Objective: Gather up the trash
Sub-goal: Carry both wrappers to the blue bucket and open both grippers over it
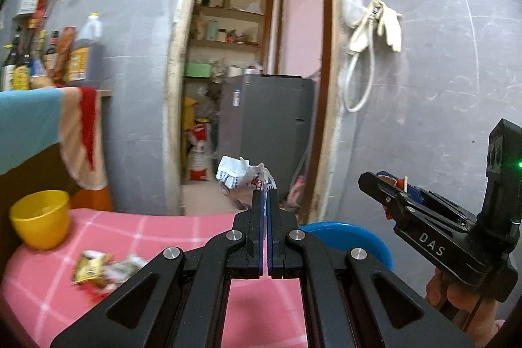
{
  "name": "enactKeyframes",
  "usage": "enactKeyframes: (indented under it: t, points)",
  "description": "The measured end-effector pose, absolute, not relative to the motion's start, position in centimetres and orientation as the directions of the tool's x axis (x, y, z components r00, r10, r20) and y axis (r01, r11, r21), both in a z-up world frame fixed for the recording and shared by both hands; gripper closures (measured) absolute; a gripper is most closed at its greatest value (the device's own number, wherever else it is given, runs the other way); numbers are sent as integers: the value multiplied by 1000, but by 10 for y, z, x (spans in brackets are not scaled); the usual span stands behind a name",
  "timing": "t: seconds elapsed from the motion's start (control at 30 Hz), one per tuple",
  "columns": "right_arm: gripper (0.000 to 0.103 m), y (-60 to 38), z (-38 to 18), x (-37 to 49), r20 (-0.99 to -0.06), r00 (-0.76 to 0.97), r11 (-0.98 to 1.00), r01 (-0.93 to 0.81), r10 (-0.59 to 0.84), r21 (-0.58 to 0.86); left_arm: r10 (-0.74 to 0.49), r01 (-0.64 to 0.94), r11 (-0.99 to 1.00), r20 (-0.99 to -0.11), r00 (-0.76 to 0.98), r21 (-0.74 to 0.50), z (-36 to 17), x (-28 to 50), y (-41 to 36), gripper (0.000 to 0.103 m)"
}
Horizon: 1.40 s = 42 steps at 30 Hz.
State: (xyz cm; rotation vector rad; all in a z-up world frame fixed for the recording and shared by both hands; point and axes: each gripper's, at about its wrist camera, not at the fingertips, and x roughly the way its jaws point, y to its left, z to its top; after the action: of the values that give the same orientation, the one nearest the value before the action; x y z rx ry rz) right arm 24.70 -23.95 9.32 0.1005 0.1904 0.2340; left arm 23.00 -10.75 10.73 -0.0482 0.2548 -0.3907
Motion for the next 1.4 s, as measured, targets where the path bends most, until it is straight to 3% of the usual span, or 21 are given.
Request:
enactKeyframes:
  t: [0.33, 0.7, 1.0, 1.13, 1.4]
  points:
    - [63, -309, 84, 280, -231, 964, 981, -94, 133, 170, -490, 457, 871, -354, 796, -178, 92, 294, -176, 103]
    - [61, -360, 40, 325, -415, 897, 952, -21, 153, 304, -529, 480, 843, -546, 650, -245, 63, 361, -227, 103]
    - [60, -370, 25, 340, -486, 860, 944, 15, 155, 328, -516, 461, 847, -615, 596, -265, 38, 373, -233, 102]
    - [52, -370, 25, 341, -492, 858, 946, 23, 147, 323, -510, 453, 851, -626, 590, -266, 35, 374, -228, 101]
    - [42, -367, 33, 337, -458, 881, 950, 28, 123, 310, -509, 418, 859, -584, 632, -296, 42, 364, -206, 76]
